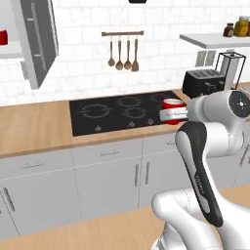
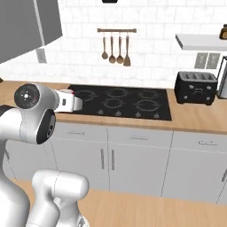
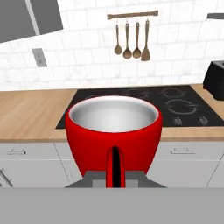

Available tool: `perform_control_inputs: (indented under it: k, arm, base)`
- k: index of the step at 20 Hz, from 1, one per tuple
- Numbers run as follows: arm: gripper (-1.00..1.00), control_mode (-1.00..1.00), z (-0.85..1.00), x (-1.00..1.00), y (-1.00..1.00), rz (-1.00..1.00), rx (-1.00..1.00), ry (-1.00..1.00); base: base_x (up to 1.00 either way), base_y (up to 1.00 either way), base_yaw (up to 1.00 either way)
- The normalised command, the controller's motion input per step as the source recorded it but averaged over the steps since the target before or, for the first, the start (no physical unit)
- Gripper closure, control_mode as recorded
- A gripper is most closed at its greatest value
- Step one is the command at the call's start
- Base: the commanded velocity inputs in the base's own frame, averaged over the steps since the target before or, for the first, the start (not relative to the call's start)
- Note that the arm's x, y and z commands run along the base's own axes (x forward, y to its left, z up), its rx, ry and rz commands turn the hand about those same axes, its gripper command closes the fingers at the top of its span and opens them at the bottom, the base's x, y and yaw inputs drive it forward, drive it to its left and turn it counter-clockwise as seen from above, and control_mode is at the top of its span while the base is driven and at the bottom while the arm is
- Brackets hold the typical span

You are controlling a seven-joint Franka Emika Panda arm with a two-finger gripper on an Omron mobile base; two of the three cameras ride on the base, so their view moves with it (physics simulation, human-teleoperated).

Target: Gather all objects into one cabinet and sort the glasses and bowls to opposite sides.

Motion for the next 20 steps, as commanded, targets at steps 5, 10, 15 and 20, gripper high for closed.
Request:
perform_control_inputs:
  k: [5, 10, 15, 20]
  arm:
    - [1.0, 1.0, 0.0, 0.0, 0.0, 0.0, 0.0, 0.0]
    - [1.0, 1.0, 0.0, 0.0, 0.0, 0.0, 0.0, 0.0]
    - [1.0, 1.0, 0.0, 0.0, 0.0, 0.0, 0.0, 0.0]
    - [1.0, 1.0, 0.0, 0.0, 0.0, 0.0, 0.0, 0.0]
  base:
    - [0.01, 1.0, 0.0]
    - [0.0, 1.0, 0.0]
    - [0.0, 1.0, -0.01]
    - [0.0, 1.0, -0.02]
